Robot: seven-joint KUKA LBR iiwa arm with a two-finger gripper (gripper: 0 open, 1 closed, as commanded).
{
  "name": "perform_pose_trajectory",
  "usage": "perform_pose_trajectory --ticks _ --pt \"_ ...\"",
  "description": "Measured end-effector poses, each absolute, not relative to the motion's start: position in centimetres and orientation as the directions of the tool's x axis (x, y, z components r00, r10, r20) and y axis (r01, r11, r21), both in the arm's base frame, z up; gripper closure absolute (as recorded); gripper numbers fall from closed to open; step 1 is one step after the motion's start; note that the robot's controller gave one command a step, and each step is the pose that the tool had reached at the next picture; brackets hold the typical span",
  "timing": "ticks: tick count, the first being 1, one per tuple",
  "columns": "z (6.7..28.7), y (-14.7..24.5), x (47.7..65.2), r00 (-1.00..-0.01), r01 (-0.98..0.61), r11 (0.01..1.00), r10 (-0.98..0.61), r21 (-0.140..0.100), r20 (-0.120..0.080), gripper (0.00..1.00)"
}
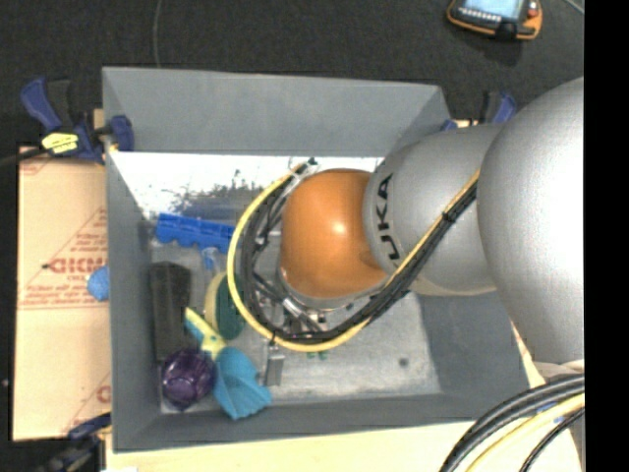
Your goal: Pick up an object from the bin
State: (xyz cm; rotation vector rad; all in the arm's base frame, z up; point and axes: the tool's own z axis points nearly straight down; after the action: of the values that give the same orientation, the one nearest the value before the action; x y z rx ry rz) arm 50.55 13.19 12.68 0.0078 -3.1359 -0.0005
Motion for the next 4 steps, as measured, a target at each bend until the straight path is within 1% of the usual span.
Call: perform_pose_trajectory --ticks 1,2,3,4 --pt "13.0 13.1 50.8 -1.000 0.001 1.000 0.001 0.002 -0.002 0.00" --pt "7.7 18.1 48.5 -0.984 0.174 0.985 0.174 0.001 -0.026 0.00" --pt "11.0 18.4 47.5 -0.974 0.228 0.974 0.228 0.003 -0.006 0.00" --pt "10.1 20.7 50.4 -0.979 -0.204 0.979 -0.204 -0.019 -0.025 0.00"
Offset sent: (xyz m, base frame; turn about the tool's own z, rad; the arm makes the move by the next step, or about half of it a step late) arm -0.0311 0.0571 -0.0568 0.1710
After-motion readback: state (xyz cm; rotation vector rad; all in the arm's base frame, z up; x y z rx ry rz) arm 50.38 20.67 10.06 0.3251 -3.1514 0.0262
